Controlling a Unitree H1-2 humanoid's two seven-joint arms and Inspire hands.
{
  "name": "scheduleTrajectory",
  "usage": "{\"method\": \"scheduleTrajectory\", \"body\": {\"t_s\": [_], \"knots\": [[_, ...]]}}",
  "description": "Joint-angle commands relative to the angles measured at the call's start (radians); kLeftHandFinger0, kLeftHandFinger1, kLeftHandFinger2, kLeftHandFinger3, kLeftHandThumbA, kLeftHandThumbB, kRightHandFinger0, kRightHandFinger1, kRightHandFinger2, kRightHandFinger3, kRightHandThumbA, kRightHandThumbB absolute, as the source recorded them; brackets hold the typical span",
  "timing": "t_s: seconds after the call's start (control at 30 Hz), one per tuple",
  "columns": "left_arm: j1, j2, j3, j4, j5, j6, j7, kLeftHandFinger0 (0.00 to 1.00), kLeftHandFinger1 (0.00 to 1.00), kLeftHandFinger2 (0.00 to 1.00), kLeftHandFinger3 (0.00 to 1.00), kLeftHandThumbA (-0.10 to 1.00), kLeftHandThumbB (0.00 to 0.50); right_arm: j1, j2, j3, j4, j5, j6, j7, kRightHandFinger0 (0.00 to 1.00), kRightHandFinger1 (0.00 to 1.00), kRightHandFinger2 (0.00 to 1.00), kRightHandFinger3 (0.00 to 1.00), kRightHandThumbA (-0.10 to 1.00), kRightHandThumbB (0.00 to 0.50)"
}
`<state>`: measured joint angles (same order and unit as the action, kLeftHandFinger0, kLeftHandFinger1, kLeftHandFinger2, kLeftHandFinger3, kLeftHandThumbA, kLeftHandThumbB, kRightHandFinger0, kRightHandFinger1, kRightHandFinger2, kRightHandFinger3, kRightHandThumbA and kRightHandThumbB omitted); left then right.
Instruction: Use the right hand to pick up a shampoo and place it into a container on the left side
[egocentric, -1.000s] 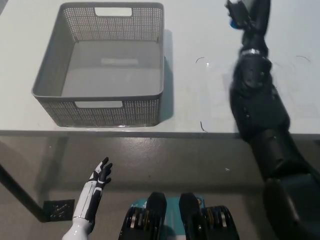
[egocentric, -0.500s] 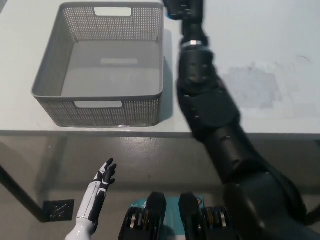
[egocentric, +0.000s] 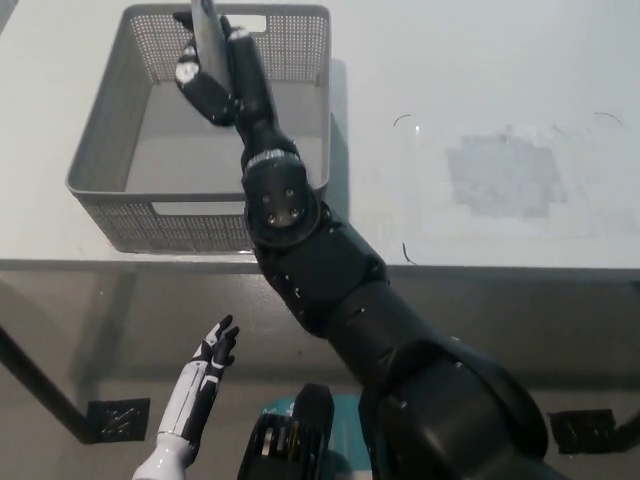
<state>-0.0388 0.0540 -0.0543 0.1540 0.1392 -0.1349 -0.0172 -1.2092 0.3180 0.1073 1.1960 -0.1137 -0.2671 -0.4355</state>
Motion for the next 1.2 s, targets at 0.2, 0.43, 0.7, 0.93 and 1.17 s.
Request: {"method": "scheduleTrajectory", "body": {"t_s": [0.2,0.43,0.7,0.93,1.17], "knots": [[-0.02,0.009,-0.011,-0.042,0.019,0.014,0.0,1.0,1.0,1.0,1.0,1.0,0.085,-0.046,0.001,0.1,0.072,-0.111,-0.134,-0.084,0.0,0.3,0.74,0.83,-0.1,0.132],[-0.024,0.009,-0.011,-0.032,0.017,0.0,0.002,1.0,1.0,1.0,1.0,1.0,0.067,-0.037,-0.029,0.12,0.079,-0.121,-0.111,-0.049,0.31,0.58,0.84,0.87,0.13,0.177],[-0.025,0.01,-0.011,-0.033,0.015,0.008,-0.002,1.0,1.0,1.0,1.0,1.0,0.063,-0.029,-0.044,0.105,0.06,-0.089,-0.107,0.019,0.63,0.71,0.82,0.96,0.34,0.214],[-0.03,0.01,-0.008,-0.03,0.012,0.006,-0.001,1.0,1.0,1.0,1.0,1.0,0.051,-0.026,-0.055,0.083,0.052,-0.062,-0.136,0.07,0.69,0.87,1.0,1.0,0.59,0.294],[-0.049,0.015,-0.007,-0.024,0.013,0.011,-0.003,1.0,1.0,1.0,1.0,1.0,0.068,-0.037,-0.106,0.055,-0.08,-0.047,-0.173,0.103,1.0,1.0,1.0,1.0,0.87,0.361]]}}
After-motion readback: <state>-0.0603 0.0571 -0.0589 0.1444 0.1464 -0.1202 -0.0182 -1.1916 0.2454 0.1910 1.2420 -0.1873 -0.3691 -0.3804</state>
